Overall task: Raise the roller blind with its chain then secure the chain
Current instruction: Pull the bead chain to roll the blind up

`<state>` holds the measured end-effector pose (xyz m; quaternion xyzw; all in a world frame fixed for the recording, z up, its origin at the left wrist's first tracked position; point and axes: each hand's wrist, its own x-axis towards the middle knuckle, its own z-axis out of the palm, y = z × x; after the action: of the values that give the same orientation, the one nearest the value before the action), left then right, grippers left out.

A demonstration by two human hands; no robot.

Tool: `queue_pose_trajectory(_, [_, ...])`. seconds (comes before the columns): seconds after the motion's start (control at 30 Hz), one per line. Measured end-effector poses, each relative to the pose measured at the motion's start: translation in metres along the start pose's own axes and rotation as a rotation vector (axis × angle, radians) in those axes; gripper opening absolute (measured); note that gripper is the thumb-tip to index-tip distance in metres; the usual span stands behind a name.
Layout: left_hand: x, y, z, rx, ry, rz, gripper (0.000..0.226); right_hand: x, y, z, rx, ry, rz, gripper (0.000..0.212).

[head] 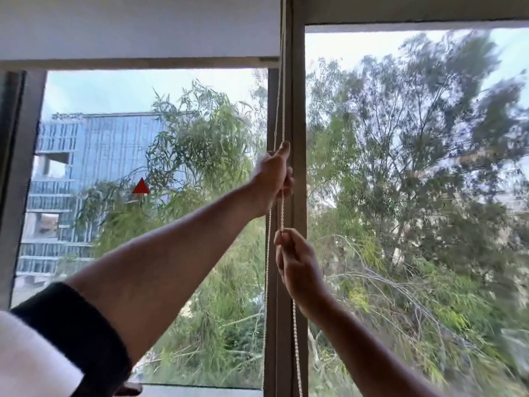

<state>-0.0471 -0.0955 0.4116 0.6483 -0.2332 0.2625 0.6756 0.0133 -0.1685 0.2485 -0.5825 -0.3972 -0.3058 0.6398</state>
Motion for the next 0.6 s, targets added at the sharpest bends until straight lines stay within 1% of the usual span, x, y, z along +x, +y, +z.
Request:
queue_pose_trajectory(0.1, [-0.001, -0.012, 0.010, -0.195, 0.093, 0.019, 0.041, -0.002, 0.004, 0.003, -0.035, -0.007, -0.020, 0.025])
queue_pose_trajectory(0.2, [-0.006, -0.027, 0.008, -0.338, 0.066, 0.045, 0.047, -0.005, 0.010, 0.000, -0.076, -0.005, -0.030, 0.026])
queue_pose_trajectory(0.27, [-0.012, -0.040, 0.005, -0.346, 0.036, 0.034, 0.050, -0.009, 0.018, -0.004, -0.111, -0.023, -0.004, 0.030])
queue_pose_trajectory(0.4, [-0.027, -0.067, 0.001, -0.302, 0.009, 0.016, 0.059, -0.006, 0.021, -0.019, -0.065, -0.153, 0.199, 0.050])
queue_pose_trajectory(0.43, [-0.030, -0.073, 0.000, -0.297, 0.004, 0.012, 0.060, -0.001, 0.018, -0.022, -0.067, -0.160, 0.228, 0.049])
queue_pose_trajectory(0.53, [-0.043, -0.088, -0.001, -0.289, -0.032, 0.015, 0.058, 0.025, -0.004, -0.031, -0.032, -0.078, 0.253, 0.031])
queue_pose_trajectory(0.6, [-0.052, -0.098, -0.001, -0.263, -0.060, 0.033, 0.056, 0.046, -0.026, -0.031, 0.034, 0.001, 0.264, 0.034])
